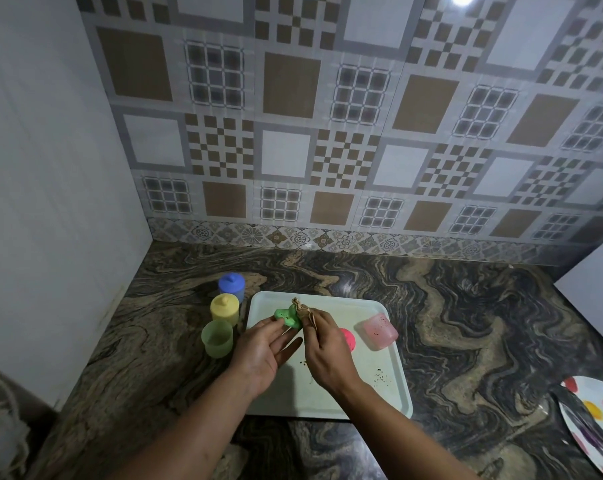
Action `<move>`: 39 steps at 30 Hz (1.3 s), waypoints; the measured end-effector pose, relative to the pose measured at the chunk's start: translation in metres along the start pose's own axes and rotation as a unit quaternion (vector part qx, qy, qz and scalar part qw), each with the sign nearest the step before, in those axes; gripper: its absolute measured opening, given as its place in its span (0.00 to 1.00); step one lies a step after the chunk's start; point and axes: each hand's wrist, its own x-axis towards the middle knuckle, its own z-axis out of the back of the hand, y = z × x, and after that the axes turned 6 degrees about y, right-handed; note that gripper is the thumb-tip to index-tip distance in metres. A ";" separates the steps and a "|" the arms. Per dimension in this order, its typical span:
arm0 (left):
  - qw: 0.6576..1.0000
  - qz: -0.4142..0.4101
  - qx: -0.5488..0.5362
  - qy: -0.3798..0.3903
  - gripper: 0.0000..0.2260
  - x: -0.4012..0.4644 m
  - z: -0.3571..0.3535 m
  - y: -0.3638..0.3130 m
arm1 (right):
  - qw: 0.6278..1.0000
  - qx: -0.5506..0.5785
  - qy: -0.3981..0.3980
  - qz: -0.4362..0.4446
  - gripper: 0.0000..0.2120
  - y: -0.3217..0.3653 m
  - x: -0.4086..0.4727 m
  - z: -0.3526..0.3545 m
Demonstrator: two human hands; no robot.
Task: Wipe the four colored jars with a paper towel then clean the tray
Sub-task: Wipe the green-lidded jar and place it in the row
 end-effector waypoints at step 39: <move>1.000 -0.015 0.004 -0.023 0.07 -0.012 -0.006 -0.017 | 0.999 0.030 -0.005 0.020 0.19 0.020 0.015 0.001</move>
